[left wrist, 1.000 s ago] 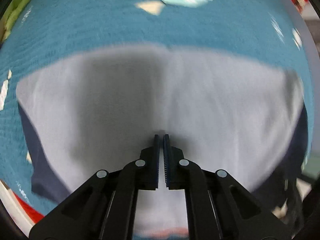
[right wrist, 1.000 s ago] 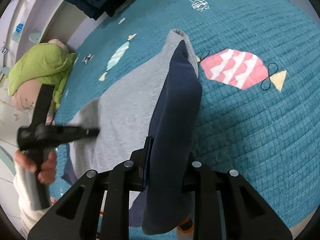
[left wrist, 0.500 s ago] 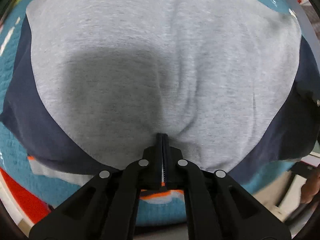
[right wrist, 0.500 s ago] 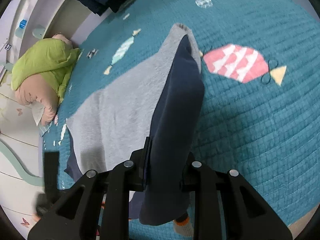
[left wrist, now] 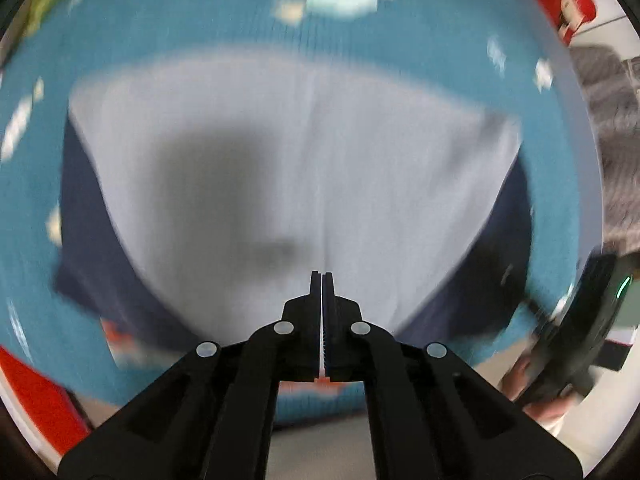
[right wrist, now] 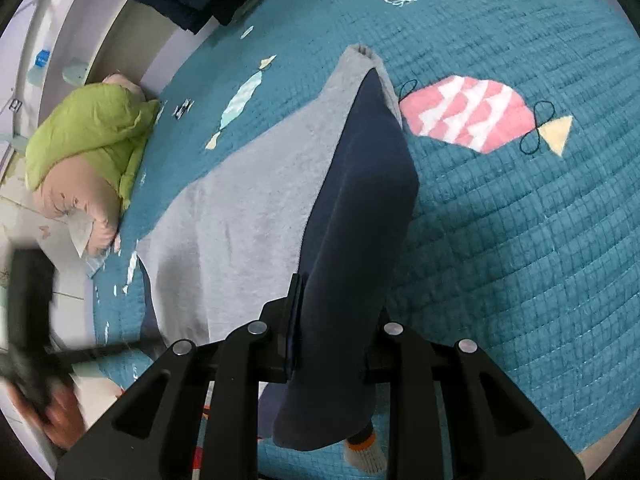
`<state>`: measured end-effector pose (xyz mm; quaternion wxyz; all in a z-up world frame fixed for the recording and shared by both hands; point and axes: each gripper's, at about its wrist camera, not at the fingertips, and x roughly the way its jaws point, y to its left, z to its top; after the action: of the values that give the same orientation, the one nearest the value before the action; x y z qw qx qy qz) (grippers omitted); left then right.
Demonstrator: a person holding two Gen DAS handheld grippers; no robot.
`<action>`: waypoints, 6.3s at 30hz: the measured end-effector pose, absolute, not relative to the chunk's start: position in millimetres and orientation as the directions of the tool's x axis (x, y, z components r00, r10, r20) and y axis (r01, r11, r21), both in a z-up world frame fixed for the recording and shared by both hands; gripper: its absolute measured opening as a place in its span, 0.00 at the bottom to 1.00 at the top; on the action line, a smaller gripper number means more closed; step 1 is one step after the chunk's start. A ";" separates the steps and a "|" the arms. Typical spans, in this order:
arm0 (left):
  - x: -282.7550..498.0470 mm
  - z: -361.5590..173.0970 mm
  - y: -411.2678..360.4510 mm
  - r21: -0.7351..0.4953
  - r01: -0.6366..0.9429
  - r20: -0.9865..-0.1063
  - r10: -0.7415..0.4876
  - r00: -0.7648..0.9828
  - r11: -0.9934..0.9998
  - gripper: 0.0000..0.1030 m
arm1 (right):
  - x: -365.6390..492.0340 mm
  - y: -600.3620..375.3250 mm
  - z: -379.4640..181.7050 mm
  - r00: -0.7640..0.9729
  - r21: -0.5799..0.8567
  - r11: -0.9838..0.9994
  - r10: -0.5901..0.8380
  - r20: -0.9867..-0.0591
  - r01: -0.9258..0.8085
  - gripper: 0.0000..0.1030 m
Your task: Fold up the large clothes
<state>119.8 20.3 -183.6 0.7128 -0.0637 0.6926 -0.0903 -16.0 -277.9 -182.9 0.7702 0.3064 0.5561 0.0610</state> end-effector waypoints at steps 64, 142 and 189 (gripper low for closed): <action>-40.0 -168.7 220.8 -0.045 -0.396 -0.935 0.101 0.341 0.917 0.03 | 45.3 43.5 -127.5 0.137 0.487 0.767 0.584 -0.800 -0.418 0.22; 167.5 -237.8 179.3 -0.221 -0.122 -0.886 -0.147 0.440 0.968 0.00 | 143.5 -21.5 -164.5 0.220 0.409 0.853 0.489 -0.844 -0.325 0.01; 67.5 -258.1 243.4 -0.516 -0.081 -0.819 -0.464 0.338 0.853 0.21 | 78.5 -108.7 -189.7 0.109 0.722 0.685 0.729 -0.676 -0.100 0.39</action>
<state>67.5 243.4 -258.1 0.7814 -0.2421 0.5620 -0.1225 78.5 -108.7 -189.7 0.6968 0.2630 0.5973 0.2974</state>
